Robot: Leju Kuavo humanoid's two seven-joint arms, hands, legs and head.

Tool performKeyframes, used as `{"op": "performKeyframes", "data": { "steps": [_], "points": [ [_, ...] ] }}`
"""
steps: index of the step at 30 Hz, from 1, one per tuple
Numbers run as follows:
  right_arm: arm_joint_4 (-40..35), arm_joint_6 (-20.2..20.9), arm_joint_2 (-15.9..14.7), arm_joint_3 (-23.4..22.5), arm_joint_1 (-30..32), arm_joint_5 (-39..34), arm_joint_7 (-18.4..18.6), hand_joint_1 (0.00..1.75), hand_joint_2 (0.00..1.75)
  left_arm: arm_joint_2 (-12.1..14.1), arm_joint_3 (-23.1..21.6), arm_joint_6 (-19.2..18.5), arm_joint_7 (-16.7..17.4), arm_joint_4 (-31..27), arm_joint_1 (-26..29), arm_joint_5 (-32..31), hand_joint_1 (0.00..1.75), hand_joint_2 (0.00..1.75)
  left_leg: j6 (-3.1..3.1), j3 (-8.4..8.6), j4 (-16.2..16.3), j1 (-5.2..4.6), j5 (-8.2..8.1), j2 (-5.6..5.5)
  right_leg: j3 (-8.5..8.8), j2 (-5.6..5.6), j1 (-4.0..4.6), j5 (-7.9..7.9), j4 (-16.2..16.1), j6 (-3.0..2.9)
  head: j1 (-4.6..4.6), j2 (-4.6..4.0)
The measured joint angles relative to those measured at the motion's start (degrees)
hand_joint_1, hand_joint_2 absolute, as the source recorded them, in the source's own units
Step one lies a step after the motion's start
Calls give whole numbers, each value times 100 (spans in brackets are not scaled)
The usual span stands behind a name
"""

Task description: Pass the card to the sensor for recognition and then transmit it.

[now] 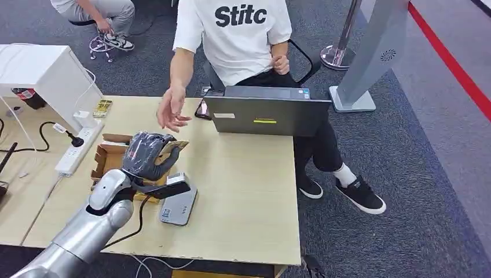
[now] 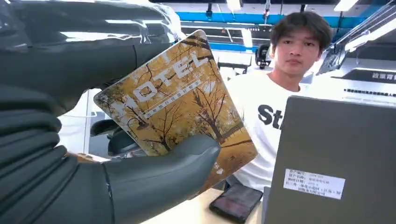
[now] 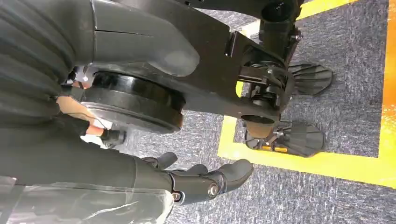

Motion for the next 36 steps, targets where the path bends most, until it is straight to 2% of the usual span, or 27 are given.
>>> {"op": "performKeyframes", "data": {
  "steps": [4, 10, 16, 17, 18, 30, 33, 36],
  "points": [
    [0, -2, 0, 4, 0, -24, -4, 0, 175, -85, 144, 155, -114, -11, 2, 466, 175, 175, 0, -1, 0, -1, 0, -1, 0, 0, 0, 0, 0, 0, 2, 0],
    [2, -11, 0, 15, 6, -74, -33, 0, 175, -384, 651, 396, -496, -11, 17, 1462, 175, 175, 0, -2, 0, -1, 0, -1, 1, -1, 0, 0, -1, 0, 0, 0],
    [7, -17, 0, 26, 16, -76, -37, 0, 175, -522, 962, 363, -551, -4, 40, 1755, 171, 175, 0, -2, 0, 0, 0, -2, 0, -2, 0, 0, 0, 0, 0, 0],
    [7, -17, 0, 28, 17, -79, -37, 0, 175, -548, 1003, 356, -560, -2, 50, 1818, 28, 175, 0, -2, 0, 0, 0, 0, 0, 0, 0, 0, 0, 0, 0, 0],
    [7, -20, 0, 35, 23, -81, -39, 0, 175, -571, 1069, 324, -590, -2, 73, 1916, 0, 175, 0, -3, 0, 0, 0, 4, -2, 5, 0, 0, 0, 0, 0, 0],
    [7, -17, 0, 40, 83, -166, -81, 0, 175, -669, 1281, 105, -842, -162, 425, 2186, 0, 175, 0, -6, 0, -1, -1, 0, -3, 2, 0, -1, -2, 1, 0, 0],
    [7, -11, -2, 42, 101, -188, -98, 0, 175, -669, 1279, -158, -877, -297, 528, 2058, 0, 175, 0, -5, 0, 0, 0, 0, -2, 2, 0, 0, -1, 0, 2, 0],
    [7, 15, -4, 42, 109, -205, -107, 0, 175, -526, 1215, -696, -881, -492, 641, 1612, 0, 175, 0, -4, 0, 0, 0, 4, -2, 4, 0, 0, -1, 0, 0, 0]
  ]
}}
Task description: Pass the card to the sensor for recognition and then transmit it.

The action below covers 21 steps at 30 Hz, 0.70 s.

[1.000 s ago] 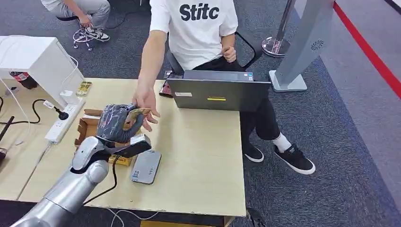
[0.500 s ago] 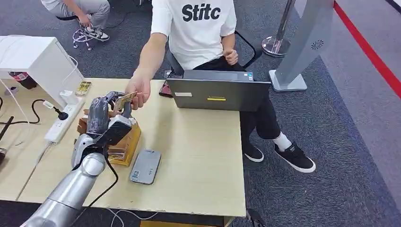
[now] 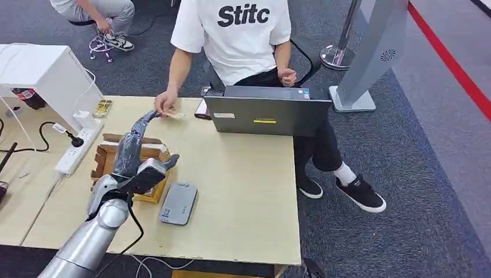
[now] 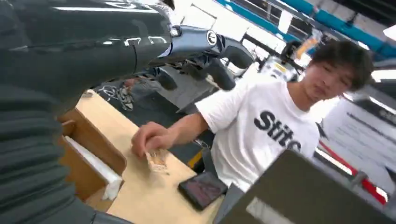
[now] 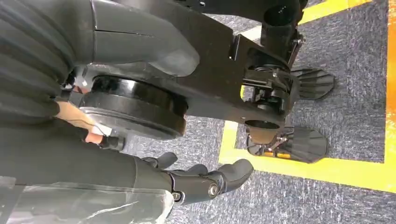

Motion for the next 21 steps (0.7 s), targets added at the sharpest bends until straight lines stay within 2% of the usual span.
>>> {"op": "performKeyframes", "data": {
  "steps": [3, 10, 13, 16, 21],
  "points": [
    [0, 46, -20, 4, 8, -4, 13, 0, 175, 301, -248, -558, 68, -238, 144, -571, 0, 175, 0, 0, -1, 0, 0, 0, -2, 1, 0, 0, 0, 0, 0, 0],
    [0, 68, -61, 7, 15, -37, 45, 0, 175, 956, -744, -1039, 231, -831, 485, -1284, 0, 175, 0, -2, -2, 1, 0, -1, -3, 1, 0, -1, 0, 0, 0, 0],
    [0, 70, -81, 4, 23, -66, 77, 0, 175, 1268, -901, -985, 414, -1071, 584, -1771, 0, 175, 0, -2, -2, 1, 0, 0, -4, 1, 1, -1, 0, 0, 0, 0],
    [0, 70, -107, 4, 42, -120, 81, 0, 175, 1586, -1031, -697, 817, -1333, 645, -2560, 0, 175, 0, -1, -2, 1, 0, -2, -3, -1, 0, -1, 0, 0, 0, 0],
    [0, 70, -135, -2, 79, -168, 63, 0, 175, 1912, -1130, -448, 1200, -1562, 762, -2923, 0, 175, 0, -1, -2, 1, 0, 0, -2, 0, 0, -1, 0, 0, 0, 0]
  ]
}}
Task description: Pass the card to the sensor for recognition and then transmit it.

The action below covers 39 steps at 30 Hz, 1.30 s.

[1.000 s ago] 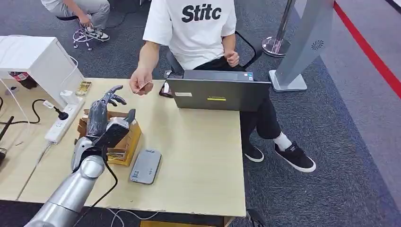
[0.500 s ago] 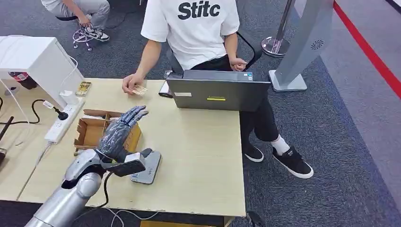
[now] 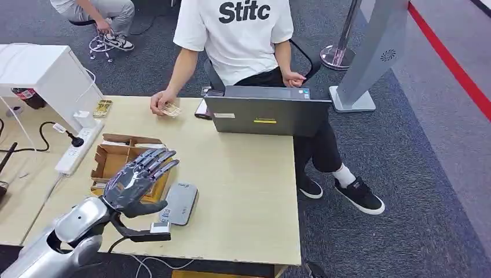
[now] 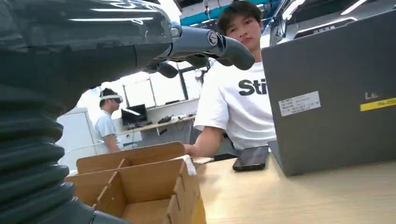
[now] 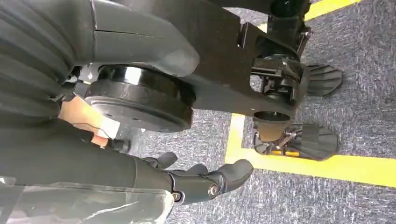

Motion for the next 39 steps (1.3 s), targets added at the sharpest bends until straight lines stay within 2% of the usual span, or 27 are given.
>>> {"op": "performKeyframes", "data": {
  "steps": [6, 15, 19, 26, 30, 39],
  "points": [
    [0, 18, -29, -11, 26, -13, -37, 0, 175, 263, -2, 138, 90, -164, 376, 168, 0, 175, 0, -1, -1, 0, -1, 0, 0, 1, 0, -1, 0, 0, 0, 0],
    [0, 42, -53, -18, 45, -11, -68, 0, 175, 306, 138, 298, 142, -155, 976, 233, 0, 175, 0, -2, -1, 0, 0, -2, 0, -2, 0, -1, -1, 0, 0, 0],
    [0, 57, -53, -18, 45, 9, -68, 0, 175, 206, 358, 697, 251, -1, 1107, 105, 0, 175, 0, -2, -1, 0, 0, -3, 0, -4, 0, -1, -1, 0, 0, 0],
    [0, 55, -53, -7, 29, 68, -39, 0, 175, -59, 776, 1362, 287, 692, 1049, -125, 0, 175, 0, -1, -1, 0, 0, -3, 0, -3, 0, -1, 0, -1, 0, 0],
    [0, 44, -50, 2, 12, 105, -13, 0, 175, -192, 912, 1509, 291, 1049, 962, -199, 0, 175, 0, -2, -1, 0, 0, -4, 1, -5, 0, -1, 0, -1, 2, 0],
    [-2, 42, -42, 72, -11, 129, 37, 0, 175, -395, 975, 1561, 289, 1617, 729, -265, 0, 175, 0, -2, -1, 0, 0, -5, 0, -5, 0, -1, 0, -1, 2, 0]
  ]
}}
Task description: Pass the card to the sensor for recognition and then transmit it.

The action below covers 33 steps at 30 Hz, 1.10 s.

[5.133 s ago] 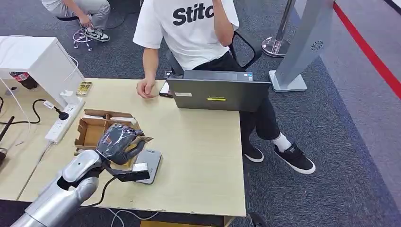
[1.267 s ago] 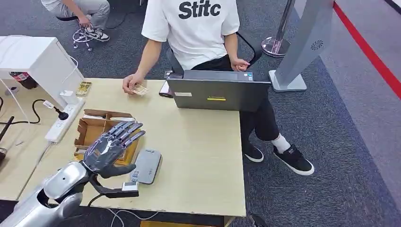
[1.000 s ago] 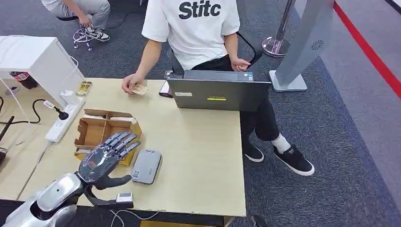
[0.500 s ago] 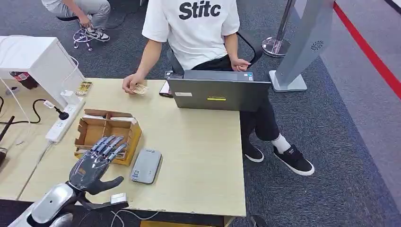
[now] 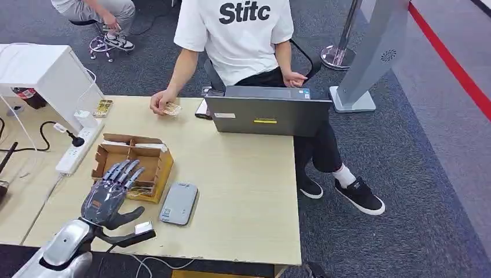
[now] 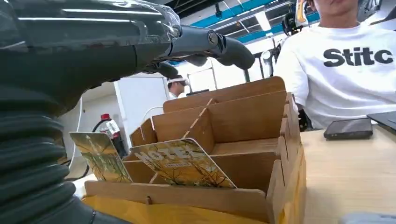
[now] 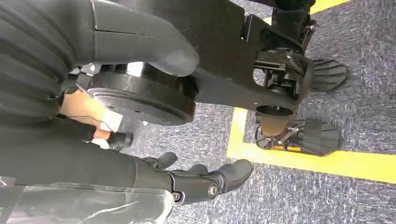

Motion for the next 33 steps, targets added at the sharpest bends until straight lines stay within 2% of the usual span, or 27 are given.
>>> {"op": "performKeyframes", "data": {
  "steps": [5, 6, 7, 13, 16, 17, 19, 20, 21, 22, 24, 25, 27, 33],
  "points": [
    [0, -9, 0, 44, -11, 0, 7, 0, 175, -72, 4, 15, 0, 166, -66, -22, 2, 175, 0, 0, 0, 0, 0, 0, 0, 0, 0, 0, 0, 0, -2, 0],
    [0, -11, 2, 46, -12, 0, 7, 0, 175, -83, 4, 15, 0, 188, -71, -22, 126, 175, 0, 0, 0, 0, 0, 0, 0, 0, 0, 0, 0, 0, 0, 0],
    [0, -11, 2, 48, -12, -2, 7, 0, 175, -94, 4, 15, 0, 205, -74, -22, 162, 175, 0, 0, 0, 0, 0, 0, 0, 1, 0, 0, 0, 0, -2, 0],
    [0, -6, 2, 57, -13, -2, 7, 0, 175, -114, 18, 17, 0, 295, -77, -4, 169, 175, 0, 0, 0, 0, 0, 0, 0, 1, 0, 0, 0, 0, -2, 0],
    [-2, -2, 2, 59, -13, -4, 7, 0, 175, -114, 35, 39, 0, 310, -77, 15, 159, 175, 0, 0, 0, 0, 0, 0, 0, 1, 0, 0, 0, 0, -2, 0],
    [-2, -2, 0, 61, -13, -4, 7, 0, 175, -116, 37, 48, 0, 312, -77, 29, 164, 175, 0, 0, 0, 0, 0, 0, 0, 1, 0, 0, 0, 0, -2, 0],
    [-2, -2, 2, 63, -13, -9, 7, 0, 175, -114, 41, 66, -2, 312, -76, 50, 155, 175, 0, 0, 0, 0, 0, 0, 0, 1, 0, 0, 0, 0, -2, 0],
    [-2, -2, 2, 63, -13, -20, 7, 0, 175, -114, 46, 83, -4, 312, -76, 70, 157, 175, 0, 0, 0, 0, 0, 0, 0, 0, 0, 0, 0, 0, -2, 0],
    [-2, -2, 0, 63, -13, -22, 7, 0, 175, -114, 63, 109, -2, 310, -76, 94, 168, 175, 0, 0, 0, 0, 0, 1, 0, 0, 0, 0, 0, 0, 0, 0],
    [-2, -9, 2, 63, -12, -35, 7, 0, 175, -114, 85, 140, -4, 299, -69, 118, 166, 175, 0, 0, 0, 0, 0, 1, 0, 0, 0, 0, 0, 0, -2, 0],
    [0, -24, 0, 63, -9, -61, -13, 0, 175, -114, 148, 255, -11, 241, -41, 194, 168, 175, 0, 0, 0, 0, 0, 2, 0, 1, 0, 0, 0, 0, 0, 0],
    [0, -37, 0, 63, -9, -81, -18, 0, 175, -114, 188, 350, -42, 199, -15, 230, 175, 175, 0, 1, 0, 0, 0, 2, 0, 1, 0, 0, 0, 0, -2, 0],
    [0, -39, 0, 61, -7, -96, -20, 0, 175, -131, 289, 619, -105, 63, 33, 306, 175, 175, 0, 1, 0, 0, 0, 1, -1, 0, 0, 0, 0, 0, -2, 0],
    [0, -44, 0, 61, -7, -125, -31, 0, 175, -275, 444, 960, -223, -293, -14, 411, 175, 175, 0, 1, 1, 0, 0, -1, -1, -1, 0, 1, 0, 0, -2, 0]
  ]
}}
